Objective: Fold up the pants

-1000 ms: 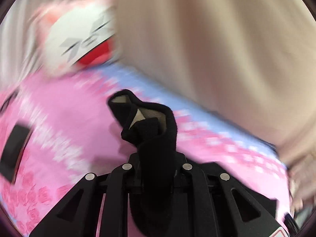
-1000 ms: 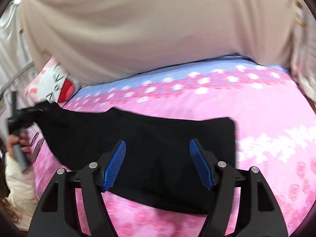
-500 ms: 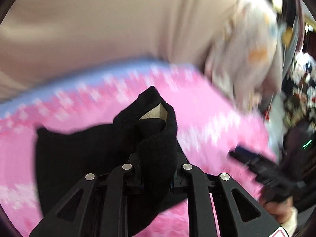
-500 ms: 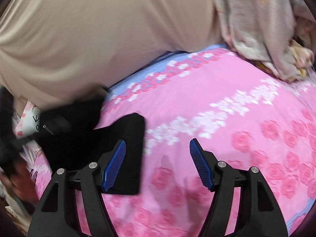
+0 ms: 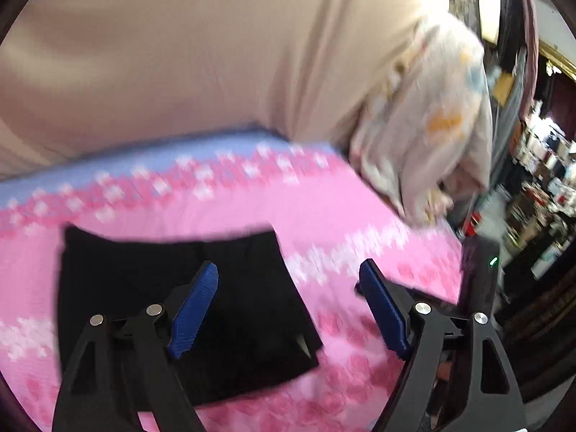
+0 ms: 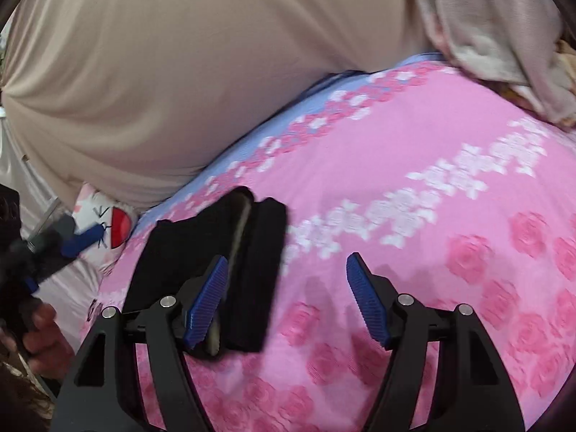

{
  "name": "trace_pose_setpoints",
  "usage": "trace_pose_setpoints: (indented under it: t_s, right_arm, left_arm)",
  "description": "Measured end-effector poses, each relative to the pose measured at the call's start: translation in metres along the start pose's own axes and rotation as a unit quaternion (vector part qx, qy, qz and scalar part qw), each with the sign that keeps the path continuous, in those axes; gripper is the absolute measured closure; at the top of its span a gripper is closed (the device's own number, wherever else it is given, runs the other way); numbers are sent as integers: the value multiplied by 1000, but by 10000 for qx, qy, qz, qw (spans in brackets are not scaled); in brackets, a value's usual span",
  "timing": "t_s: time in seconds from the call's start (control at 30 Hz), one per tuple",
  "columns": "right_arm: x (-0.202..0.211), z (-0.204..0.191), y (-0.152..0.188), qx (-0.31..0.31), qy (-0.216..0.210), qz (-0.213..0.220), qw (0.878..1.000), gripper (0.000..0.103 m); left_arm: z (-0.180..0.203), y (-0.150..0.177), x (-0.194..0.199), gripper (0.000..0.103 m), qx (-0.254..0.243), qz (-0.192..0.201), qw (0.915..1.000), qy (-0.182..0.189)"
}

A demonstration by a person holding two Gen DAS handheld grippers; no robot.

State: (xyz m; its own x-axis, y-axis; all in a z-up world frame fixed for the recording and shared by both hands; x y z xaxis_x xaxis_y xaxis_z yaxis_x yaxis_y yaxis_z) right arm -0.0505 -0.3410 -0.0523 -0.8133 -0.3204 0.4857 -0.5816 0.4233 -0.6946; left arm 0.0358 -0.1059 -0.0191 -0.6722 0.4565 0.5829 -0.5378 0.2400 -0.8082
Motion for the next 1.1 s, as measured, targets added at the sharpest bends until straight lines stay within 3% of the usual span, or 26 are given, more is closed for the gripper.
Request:
trace_pose_setpoints:
  t_s: [0.07, 0.13, 0.23, 0.3, 0.37, 0.4, 0.47, 0.53, 0.6, 0.67, 0.73, 0.77, 0.83, 0.93, 1.03, 1.1]
  right_arm:
    - [-13, -6, -5, -27, -237, -109, 9997, 36]
    - [-27, -13, -8, -26, -525, -273, 9982, 36]
    - [-60, -32, -17, 196, -913, -701, 9932, 36]
    - [-81, -37, -24, 307, -762, -825, 9932, 30]
    - [-107, -40, -29, 480, -566, -1014, 9921, 32]
    - [-118, -42, -29, 541, -574, -1102, 9908, 52]
    - [-136, -55, -27, 903, -402, -1328, 9862, 76]
    - [-128, -76, -34, 1269, -379, -1111, 9849, 98]
    - [-103, -88, -50, 1227, -631, -635, 9884, 99]
    - [-104, -75, -57, 1193, -379, -581, 9904, 98]
    - [-137, -42, -44, 901, -30, -1270, 9878, 96]
    - [-147, -27, -36, 660, -17, -1444, 9873, 97]
    - [-134, -22, -35, 270, -334, -1139, 9926, 92]
    - [-94, -31, -39, 457, -9, -610, 9971, 91]
    - [-67, -33, -29, 427, 14, -548, 9976, 91]
    - [-63, -36, -13, 556, -37, -744, 9957, 91]
  left_arm:
    - [-6, -13, 8, 25, -75, 241, 9991, -330]
    - [-20, -18, 9, 25, -18, 279, 9957, -886]
    - [-50, -11, -14, 25, -42, -226, 9863, -1636]
    - [-72, 1, -31, 25, 94, -550, 9798, -1919]
    - [-100, 16, -46, 25, 259, -843, 9703, -2252]
    - [-115, 21, -50, 25, 372, -942, 9660, -2379]
    - [-133, 25, -47, 27, 545, -1004, 9595, -2574]
    - [-142, 16, -39, 27, 527, -756, 9603, -2635]
    - [-151, 4, -40, 26, 360, -440, 9535, -2958]
    - [-161, 2, -58, 25, 256, -542, 9482, -3121]
    - [-180, 15, -95, 25, 322, -1193, 9426, -3102]
    - [-187, 22, -108, 23, 432, -1362, 9445, -2958]
    - [-198, 25, -108, 17, 695, -1294, 9469, -2860]
    - [-202, 14, -84, 21, 930, -1165, 9521, -2670]
    - [-188, -1, -61, 20, 688, -819, 9579, -2664]
    - [-187, -2, -68, 20, 514, -929, 9568, -2707]
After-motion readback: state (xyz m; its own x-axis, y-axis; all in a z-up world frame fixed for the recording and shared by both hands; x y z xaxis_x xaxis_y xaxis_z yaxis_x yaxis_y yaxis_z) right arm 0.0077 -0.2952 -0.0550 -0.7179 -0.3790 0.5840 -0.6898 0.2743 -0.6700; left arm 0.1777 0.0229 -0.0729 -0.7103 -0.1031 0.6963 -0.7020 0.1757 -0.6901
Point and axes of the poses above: each gripper's, at about its wrist camera, not at the fingertips, and x roughly against the way its jaws point, z to its right, y to its underside, the point moved 2 cm from there along -x, roughly the way its jaws point, and after that the axes turned 7 degrees about -y, right-handed, at the moved point
